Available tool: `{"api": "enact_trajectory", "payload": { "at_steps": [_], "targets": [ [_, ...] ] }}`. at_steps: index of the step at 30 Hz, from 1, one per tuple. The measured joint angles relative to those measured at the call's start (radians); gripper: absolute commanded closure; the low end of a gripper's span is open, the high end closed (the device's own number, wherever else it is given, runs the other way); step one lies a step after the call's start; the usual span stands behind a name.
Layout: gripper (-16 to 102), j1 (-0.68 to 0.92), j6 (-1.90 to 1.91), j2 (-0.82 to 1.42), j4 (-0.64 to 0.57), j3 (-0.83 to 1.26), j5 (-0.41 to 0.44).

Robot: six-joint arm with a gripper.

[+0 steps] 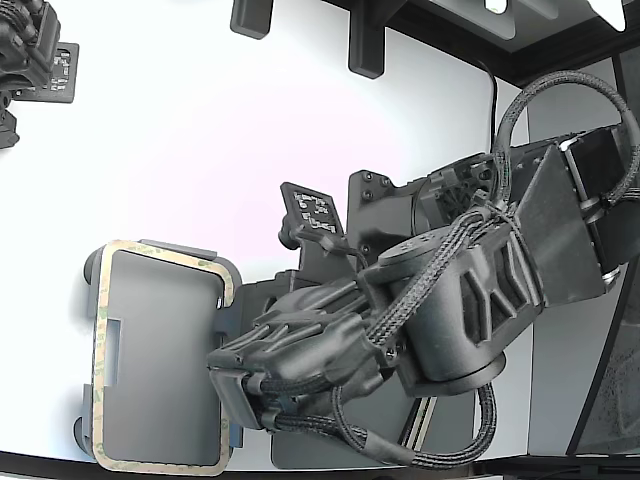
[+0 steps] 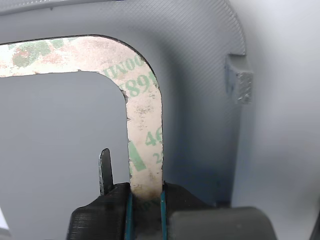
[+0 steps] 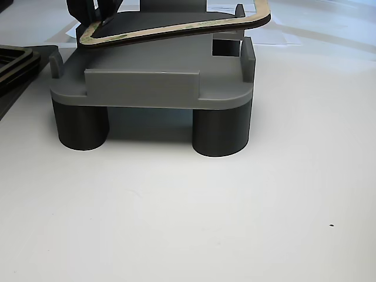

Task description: Move top rectangular frame to the holder.

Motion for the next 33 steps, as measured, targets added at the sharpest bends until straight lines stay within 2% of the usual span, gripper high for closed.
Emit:
{"api": "enact_trajectory", "payload": {
  "at_steps": [9, 33],
  "targets": [
    [96, 0.005, -0.037, 0.002, 0.0, 0.055, -0.009],
    [96, 0.014, -0.025, -0.04, 0.0, 0.044, 0.009]
  ]
}}
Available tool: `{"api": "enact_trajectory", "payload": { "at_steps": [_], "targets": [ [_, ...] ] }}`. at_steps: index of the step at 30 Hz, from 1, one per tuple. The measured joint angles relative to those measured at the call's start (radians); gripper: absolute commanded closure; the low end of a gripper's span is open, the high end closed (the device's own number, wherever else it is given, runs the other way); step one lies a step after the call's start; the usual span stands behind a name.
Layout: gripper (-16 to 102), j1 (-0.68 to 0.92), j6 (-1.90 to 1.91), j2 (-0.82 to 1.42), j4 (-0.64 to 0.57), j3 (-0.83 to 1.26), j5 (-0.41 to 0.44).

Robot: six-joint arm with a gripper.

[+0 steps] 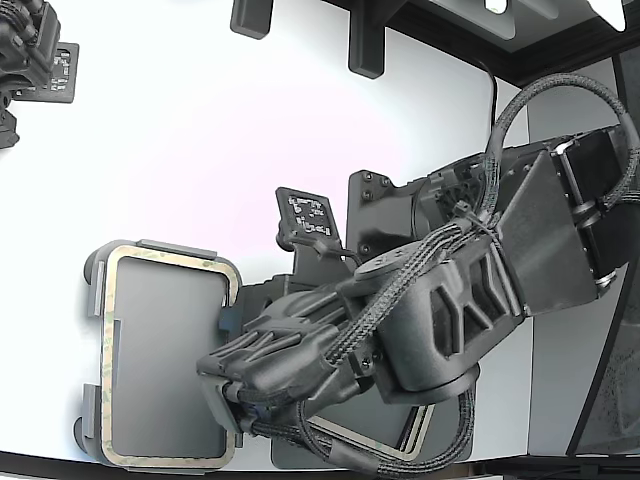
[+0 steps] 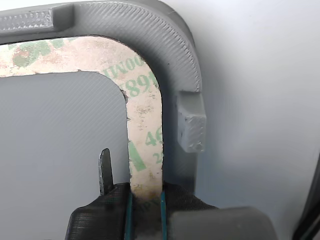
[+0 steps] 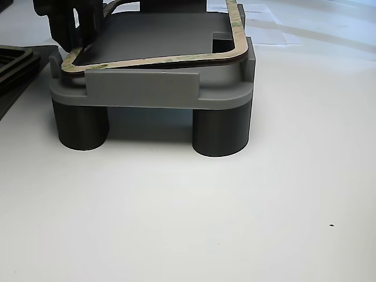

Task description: Move top rectangular frame to the holder.

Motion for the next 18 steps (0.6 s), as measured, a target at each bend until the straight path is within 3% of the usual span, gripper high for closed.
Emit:
{"api": "enact_trajectory", "payload": {
  "at_steps": [18],
  "targets": [
    [96, 0.003, 0.015, -0.018, 0.0, -0.002, -0.005]
  ]
}}
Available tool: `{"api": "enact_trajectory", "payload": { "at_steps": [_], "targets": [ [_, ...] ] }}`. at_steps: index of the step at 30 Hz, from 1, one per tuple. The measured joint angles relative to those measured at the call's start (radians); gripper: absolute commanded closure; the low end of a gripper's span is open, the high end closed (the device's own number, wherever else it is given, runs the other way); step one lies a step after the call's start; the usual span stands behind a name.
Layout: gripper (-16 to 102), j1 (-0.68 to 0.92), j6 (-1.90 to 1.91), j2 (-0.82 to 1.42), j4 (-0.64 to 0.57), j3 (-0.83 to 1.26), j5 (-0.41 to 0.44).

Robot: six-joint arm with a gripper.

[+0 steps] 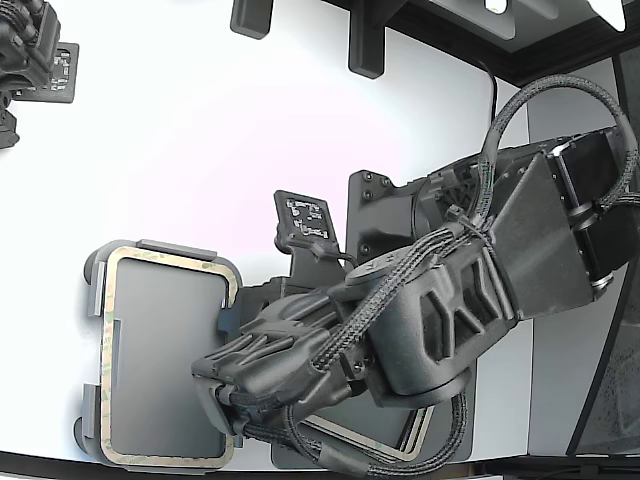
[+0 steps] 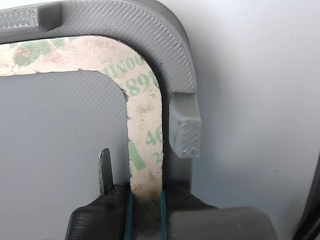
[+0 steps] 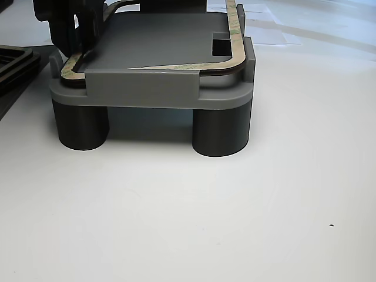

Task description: Move top rectangular frame to the holder.

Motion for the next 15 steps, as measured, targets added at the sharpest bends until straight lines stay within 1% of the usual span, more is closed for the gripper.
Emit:
{"api": "enact_trajectory", "payload": {
  "at_steps": [13, 15],
  "targets": [
    [97, 0.0, 0.003, -0.003, 0.0, 0.0, -0.008],
    [95, 0.0, 0.003, -0.011, 0.0, -0.003, -0.009]
  ]
}}
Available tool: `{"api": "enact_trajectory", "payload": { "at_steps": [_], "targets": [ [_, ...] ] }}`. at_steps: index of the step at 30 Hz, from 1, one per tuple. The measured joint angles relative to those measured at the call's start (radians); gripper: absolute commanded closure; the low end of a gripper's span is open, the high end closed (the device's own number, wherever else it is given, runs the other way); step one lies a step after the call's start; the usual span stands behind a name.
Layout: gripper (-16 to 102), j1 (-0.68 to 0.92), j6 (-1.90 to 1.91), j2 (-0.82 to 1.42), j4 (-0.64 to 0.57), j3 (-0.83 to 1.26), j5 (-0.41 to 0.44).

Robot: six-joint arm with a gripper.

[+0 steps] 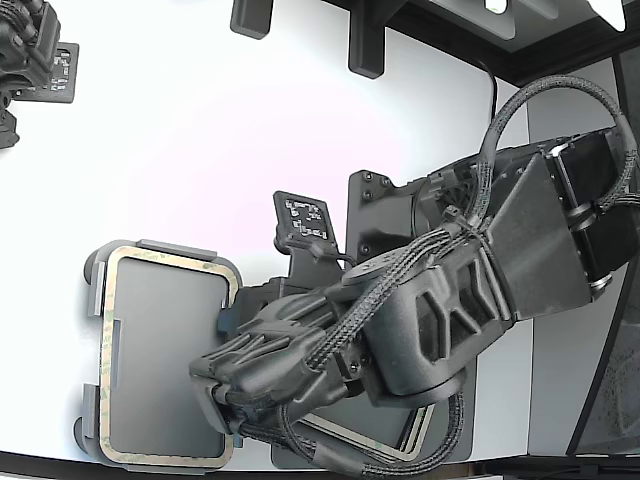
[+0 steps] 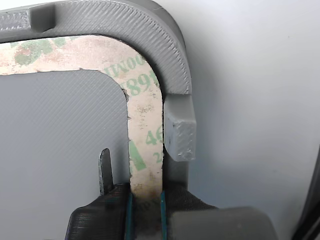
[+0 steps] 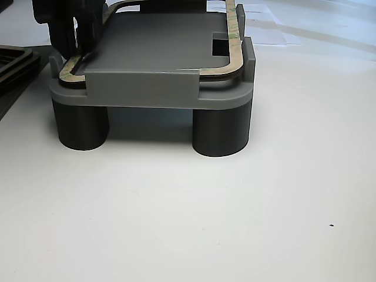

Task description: Move top rectangular frame to the holder.

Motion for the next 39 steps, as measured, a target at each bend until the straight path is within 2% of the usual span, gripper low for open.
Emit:
{"api": "enact_trajectory", "payload": {
  "at_steps": [7, 14, 18, 20, 21, 22, 23, 24, 30, 39],
  "targets": [
    [86, 0.0, -0.009, -0.005, 0.002, -0.005, -0.002],
    [85, 0.0, -0.015, -0.005, 0.002, -0.005, -0.002],
    [76, 0.0, -0.017, -0.005, 0.002, -0.005, 0.0],
    [63, 0.0, -0.017, -0.005, 0.002, -0.006, 0.0],
    [49, 0.0, -0.017, -0.005, 0.002, -0.006, 0.002],
    [6, 0.0, -0.017, -0.005, 0.002, -0.008, 0.002],
    [-7, 0.002, -0.017, -0.003, 0.002, -0.009, 0.002],
    [-14, 0.002, -0.018, 0.0, 0.002, -0.011, 0.002],
    [-14, 0.012, -0.032, 0.005, 0.002, -0.046, 0.04],
    [-14, 0.083, -0.147, 0.107, 0.002, -0.149, 0.229]
  ]
}}
